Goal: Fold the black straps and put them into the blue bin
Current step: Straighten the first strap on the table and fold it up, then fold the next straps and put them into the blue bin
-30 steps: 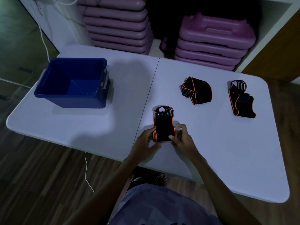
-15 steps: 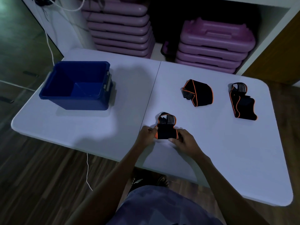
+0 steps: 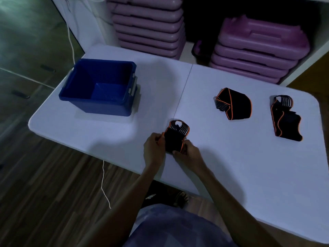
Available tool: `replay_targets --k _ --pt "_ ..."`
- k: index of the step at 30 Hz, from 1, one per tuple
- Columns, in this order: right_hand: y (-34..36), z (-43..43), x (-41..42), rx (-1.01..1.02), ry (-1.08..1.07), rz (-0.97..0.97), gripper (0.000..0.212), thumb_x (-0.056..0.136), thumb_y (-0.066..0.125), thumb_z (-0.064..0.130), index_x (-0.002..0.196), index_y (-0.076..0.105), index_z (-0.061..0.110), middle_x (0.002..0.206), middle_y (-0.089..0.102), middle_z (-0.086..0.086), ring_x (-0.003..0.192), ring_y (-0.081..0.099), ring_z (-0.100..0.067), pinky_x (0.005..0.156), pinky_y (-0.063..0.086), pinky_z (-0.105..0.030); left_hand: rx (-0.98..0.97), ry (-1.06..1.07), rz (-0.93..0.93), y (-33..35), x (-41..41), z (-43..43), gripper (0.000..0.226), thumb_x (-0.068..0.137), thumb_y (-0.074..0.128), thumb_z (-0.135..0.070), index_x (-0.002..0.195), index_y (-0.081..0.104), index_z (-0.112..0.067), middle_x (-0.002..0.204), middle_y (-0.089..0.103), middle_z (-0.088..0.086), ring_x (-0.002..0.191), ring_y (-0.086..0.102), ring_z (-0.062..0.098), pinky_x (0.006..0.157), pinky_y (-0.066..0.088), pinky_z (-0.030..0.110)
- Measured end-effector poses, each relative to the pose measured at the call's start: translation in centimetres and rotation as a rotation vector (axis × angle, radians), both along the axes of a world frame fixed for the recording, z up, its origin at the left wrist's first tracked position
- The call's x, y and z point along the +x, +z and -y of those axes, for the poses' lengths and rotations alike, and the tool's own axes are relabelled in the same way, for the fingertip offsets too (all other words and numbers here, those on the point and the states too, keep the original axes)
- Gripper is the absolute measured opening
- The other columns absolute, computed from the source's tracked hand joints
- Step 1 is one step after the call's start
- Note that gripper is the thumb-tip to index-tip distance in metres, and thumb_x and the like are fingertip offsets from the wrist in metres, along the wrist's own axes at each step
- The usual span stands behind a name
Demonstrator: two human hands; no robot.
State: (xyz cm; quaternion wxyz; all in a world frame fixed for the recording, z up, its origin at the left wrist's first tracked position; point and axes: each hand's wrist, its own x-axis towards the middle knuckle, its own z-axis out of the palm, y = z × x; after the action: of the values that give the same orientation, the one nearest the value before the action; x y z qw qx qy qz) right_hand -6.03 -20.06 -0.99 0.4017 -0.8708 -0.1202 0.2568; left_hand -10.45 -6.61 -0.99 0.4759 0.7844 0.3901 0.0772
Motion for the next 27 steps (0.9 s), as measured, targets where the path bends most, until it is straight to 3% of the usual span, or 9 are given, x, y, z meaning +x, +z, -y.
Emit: replay_targets --k 4,8,12,16,22,25,27 --pt "-0.5 -7.6 -1.7 -0.069 0.128 0.032 0.038 0.086 0.057 0.024 0.119 0.046 0.01 0.106 0.063 -0.015 0.095 0.062 -0.034 0.067 0.038 -0.03 0.097 0.072 -0.042 -0.2 -2.4 -6.0 0.018 0.091 0.051 -0.023 0.1 0.062 -0.012 0.094 0.068 0.007 0.08 0.059 0.019 0.069 0.04 0.028" --pt "-0.1 -15.4 -3.3 -0.073 0.288 0.058 0.035 0.089 0.051 0.027 0.121 0.044 0.014 0.108 0.064 -0.011 0.097 0.063 -0.031 0.071 0.044 -0.031 0.213 0.169 -0.057 -1.0 -5.8 -13.0 0.026 0.092 0.051 -0.022 0.114 0.062 -0.012 0.105 0.07 0.012 0.095 0.064 0.029 0.074 0.042 0.027" --pt "0.1 -22.8 -4.2 -0.062 0.405 0.046 0.037 0.089 0.054 0.032 0.119 0.046 0.013 0.11 0.066 -0.011 0.096 0.063 -0.029 0.074 0.049 -0.034 0.24 0.253 -0.068 -1.4 -7.8 -20.0 0.035 0.09 0.046 -0.034 0.121 0.059 -0.025 0.109 0.071 0.007 0.097 0.066 0.027 0.081 0.053 0.042" --pt "0.2 -28.4 -4.5 -0.058 0.442 -0.015 0.04 0.092 0.05 0.035 0.124 0.045 0.011 0.108 0.066 -0.014 0.097 0.063 -0.032 0.076 0.05 -0.037 0.261 0.241 -0.123 -1.0 -7.8 -25.8 0.03 0.093 0.048 -0.027 0.121 0.059 -0.025 0.111 0.07 0.009 0.1 0.064 0.029 0.082 0.05 0.039" --pt "0.5 -32.5 -3.9 -0.055 0.445 -0.077 0.045 0.094 0.049 0.033 0.13 0.041 0.009 0.112 0.065 -0.015 0.101 0.062 -0.031 0.076 0.045 -0.033 0.222 0.156 -0.116 -1.0 -7.3 -31.1 0.031 0.095 0.047 -0.024 0.123 0.059 -0.023 0.119 0.067 0.005 0.107 0.061 0.025 0.087 0.044 0.034" --pt "0.4 -31.9 -3.6 -0.007 0.426 -0.18 0.051 0.092 0.05 0.037 0.134 0.039 0.011 0.113 0.063 -0.011 0.106 0.06 -0.03 0.085 0.049 -0.039 0.192 0.13 -0.087 -0.9 -7.5 -31.3 0.034 0.096 0.045 -0.028 0.129 0.055 -0.026 0.127 0.063 0.002 0.116 0.058 0.022 0.096 0.045 0.038" --pt "0.3 -30.5 -3.4 0.021 0.398 -0.241 0.062 0.091 0.052 0.042 0.141 0.033 0.011 0.111 0.06 -0.007 0.113 0.057 -0.029 0.092 0.046 -0.039 0.215 0.231 -0.059 -0.5 -7.7 -29.7 0.038 0.096 0.043 -0.031 0.132 0.052 -0.021 0.13 0.061 0.008 0.119 0.055 0.025 0.099 0.044 0.04"
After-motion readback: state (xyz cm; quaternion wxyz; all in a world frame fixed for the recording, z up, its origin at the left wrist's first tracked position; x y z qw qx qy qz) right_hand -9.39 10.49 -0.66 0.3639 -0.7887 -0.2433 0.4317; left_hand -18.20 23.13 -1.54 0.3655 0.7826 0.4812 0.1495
